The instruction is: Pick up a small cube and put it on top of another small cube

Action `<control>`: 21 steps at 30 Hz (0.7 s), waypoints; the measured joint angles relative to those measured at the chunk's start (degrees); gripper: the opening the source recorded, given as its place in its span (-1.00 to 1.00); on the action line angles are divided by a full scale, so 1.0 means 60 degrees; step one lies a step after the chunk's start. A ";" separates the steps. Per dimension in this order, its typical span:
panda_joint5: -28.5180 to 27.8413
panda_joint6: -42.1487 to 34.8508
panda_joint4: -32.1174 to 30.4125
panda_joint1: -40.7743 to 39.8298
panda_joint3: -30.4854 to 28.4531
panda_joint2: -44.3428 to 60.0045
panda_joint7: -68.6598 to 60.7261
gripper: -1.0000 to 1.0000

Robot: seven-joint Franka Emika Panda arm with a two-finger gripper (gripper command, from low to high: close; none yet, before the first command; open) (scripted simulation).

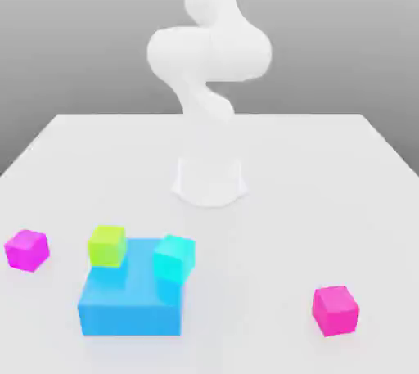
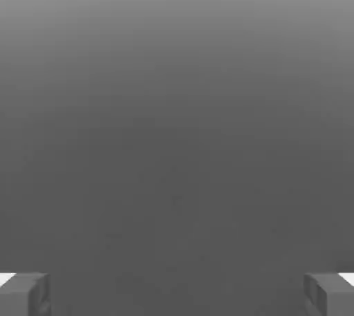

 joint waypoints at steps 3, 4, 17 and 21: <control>-0.0088 0.0504 -0.0305 0.0032 0.0435 0.1085 0.0347 0.00; -0.0124 0.0665 -0.0403 0.0046 0.0575 0.1433 0.0464 0.00; -0.0939 0.2733 -0.1660 0.0490 0.2171 0.5939 0.2223 0.00; -0.1230 0.3365 -0.2045 0.0997 0.2344 0.7333 0.2793 0.00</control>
